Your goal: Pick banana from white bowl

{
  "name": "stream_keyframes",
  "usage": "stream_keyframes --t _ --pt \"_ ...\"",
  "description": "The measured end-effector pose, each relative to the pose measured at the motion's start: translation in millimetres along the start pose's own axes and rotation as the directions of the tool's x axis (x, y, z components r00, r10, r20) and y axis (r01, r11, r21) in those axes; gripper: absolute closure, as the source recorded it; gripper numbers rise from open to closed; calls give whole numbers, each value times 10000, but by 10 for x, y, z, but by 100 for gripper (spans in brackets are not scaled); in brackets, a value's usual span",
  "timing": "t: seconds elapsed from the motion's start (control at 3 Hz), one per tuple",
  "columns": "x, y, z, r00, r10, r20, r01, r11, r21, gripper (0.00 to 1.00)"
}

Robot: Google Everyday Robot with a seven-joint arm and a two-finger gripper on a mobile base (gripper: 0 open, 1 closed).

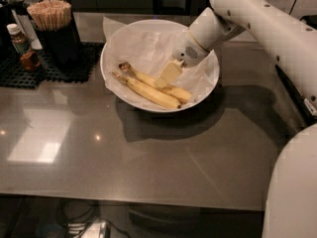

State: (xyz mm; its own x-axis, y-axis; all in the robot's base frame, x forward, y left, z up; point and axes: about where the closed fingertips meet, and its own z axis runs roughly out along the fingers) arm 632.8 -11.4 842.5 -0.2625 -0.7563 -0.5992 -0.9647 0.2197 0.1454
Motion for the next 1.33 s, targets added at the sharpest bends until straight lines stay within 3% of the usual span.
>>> stream_keyframes --t 0.33,0.67,1.0,1.33 --pt "-11 3 -14 10000 0 0 0 10000 0 15" --pt "6 0 72 9999 117 -37 -117 9999 -4 6" --pt "-12 4 50 9999 117 -37 -117 9999 -5 17" --pt "-43 3 116 9998 183 -125 -183 9998 -44 35"
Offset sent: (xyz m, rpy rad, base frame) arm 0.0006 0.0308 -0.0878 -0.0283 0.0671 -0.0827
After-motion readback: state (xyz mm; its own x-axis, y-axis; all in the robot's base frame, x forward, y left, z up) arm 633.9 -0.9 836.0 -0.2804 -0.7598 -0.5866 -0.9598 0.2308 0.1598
